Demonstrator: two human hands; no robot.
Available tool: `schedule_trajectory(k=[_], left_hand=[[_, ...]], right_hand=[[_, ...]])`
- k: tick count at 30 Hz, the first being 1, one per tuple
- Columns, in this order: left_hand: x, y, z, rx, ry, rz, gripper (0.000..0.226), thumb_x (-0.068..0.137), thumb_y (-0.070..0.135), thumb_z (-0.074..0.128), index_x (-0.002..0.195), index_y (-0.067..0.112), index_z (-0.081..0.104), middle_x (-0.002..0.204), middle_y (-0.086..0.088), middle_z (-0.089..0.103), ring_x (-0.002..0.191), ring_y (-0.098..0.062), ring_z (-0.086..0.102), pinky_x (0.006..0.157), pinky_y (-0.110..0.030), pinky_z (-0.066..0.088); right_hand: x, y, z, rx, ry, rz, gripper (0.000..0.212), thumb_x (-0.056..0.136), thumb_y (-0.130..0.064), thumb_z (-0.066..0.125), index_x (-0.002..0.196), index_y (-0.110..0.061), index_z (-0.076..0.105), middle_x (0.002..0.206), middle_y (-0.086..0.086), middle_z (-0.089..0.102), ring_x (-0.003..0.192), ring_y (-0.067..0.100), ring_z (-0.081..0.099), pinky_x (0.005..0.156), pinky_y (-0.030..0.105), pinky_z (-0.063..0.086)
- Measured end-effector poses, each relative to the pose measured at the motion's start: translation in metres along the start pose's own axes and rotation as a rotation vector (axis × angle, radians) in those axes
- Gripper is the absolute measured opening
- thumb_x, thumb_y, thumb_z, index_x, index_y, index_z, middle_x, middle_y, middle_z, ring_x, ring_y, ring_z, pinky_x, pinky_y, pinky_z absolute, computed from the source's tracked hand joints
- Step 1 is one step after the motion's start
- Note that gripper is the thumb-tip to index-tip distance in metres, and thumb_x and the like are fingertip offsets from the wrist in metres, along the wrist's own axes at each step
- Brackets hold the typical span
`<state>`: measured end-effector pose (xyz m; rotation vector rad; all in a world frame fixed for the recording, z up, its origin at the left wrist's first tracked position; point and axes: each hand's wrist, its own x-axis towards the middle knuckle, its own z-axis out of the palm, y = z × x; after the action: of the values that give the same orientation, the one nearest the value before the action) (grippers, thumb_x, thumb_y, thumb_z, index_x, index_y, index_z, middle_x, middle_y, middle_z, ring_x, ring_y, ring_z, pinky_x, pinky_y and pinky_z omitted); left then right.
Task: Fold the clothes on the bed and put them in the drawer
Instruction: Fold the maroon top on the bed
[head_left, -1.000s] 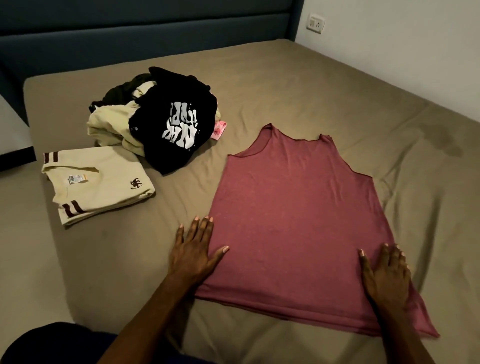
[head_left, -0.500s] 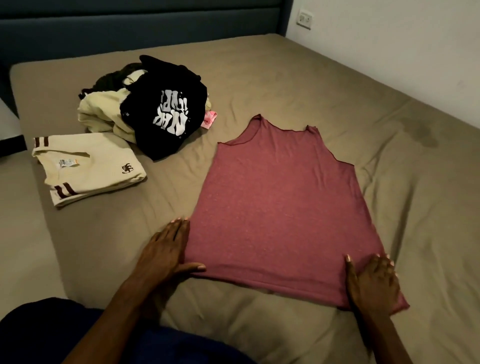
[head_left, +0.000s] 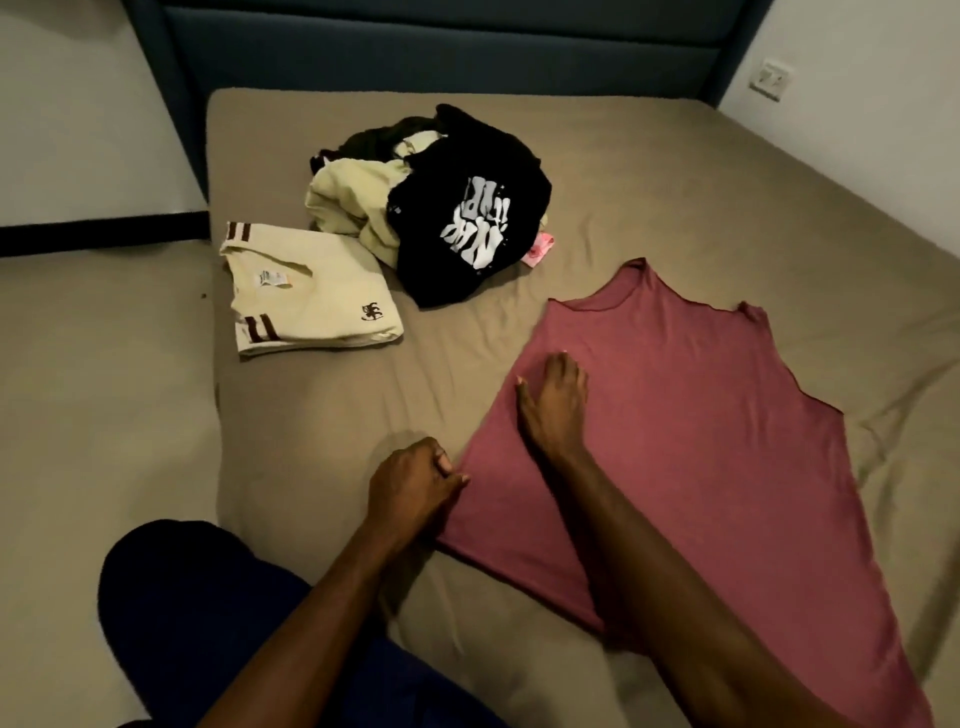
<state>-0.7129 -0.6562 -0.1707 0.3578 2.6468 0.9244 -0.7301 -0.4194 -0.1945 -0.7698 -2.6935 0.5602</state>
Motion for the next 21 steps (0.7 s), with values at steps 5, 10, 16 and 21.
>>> schedule_trajectory(k=[5,10,16,21], left_hand=[[0.006,-0.012,-0.011,-0.321,-0.257,-0.131,0.044,0.055,0.037,0.100,0.085,0.022,0.073,0.070,0.004,0.074,0.066,-0.013,0.071,0.060,-0.030,0.058],[0.008,-0.006,-0.010,-0.340,-0.233,-0.113,0.039,0.072,0.048,0.088,0.074,0.012,0.075,0.068,-0.001,0.074,0.063,-0.015,0.072,0.054,-0.032,0.054],[0.015,-0.005,-0.007,-0.206,-0.222,-0.069,0.029,0.075,0.046,0.086,0.076,0.020,0.074,0.066,0.011,0.066,0.060,-0.004,0.062,0.055,-0.021,0.044],[0.010,0.003,-0.006,-0.263,-0.244,-0.017,0.018,0.078,0.036,0.082,0.083,0.025,0.069,0.073,0.011,0.066,0.067,-0.007,0.063,0.060,-0.023,0.049]], right_hand=[[0.087,-0.016,0.016,-0.014,0.099,0.164,0.060,0.099,-0.046,0.057,0.138,0.000,0.054,0.134,0.022,0.055,0.125,0.037,0.045,0.109,0.046,0.037],[0.136,-0.025,0.015,-0.126,0.114,0.256,0.060,0.095,-0.050,0.063,0.132,-0.002,0.058,0.130,0.023,0.057,0.120,0.041,0.052,0.102,0.048,0.043],[0.161,-0.028,0.018,-0.236,0.121,0.300,0.039,0.104,-0.039,0.056,0.122,-0.004,0.059,0.120,0.022,0.062,0.108,0.041,0.063,0.086,0.046,0.050],[0.165,-0.019,0.012,-0.013,0.177,0.408,0.024,0.104,-0.019,0.051,0.120,-0.007,0.064,0.116,0.016,0.068,0.105,0.037,0.065,0.076,0.037,0.045]])
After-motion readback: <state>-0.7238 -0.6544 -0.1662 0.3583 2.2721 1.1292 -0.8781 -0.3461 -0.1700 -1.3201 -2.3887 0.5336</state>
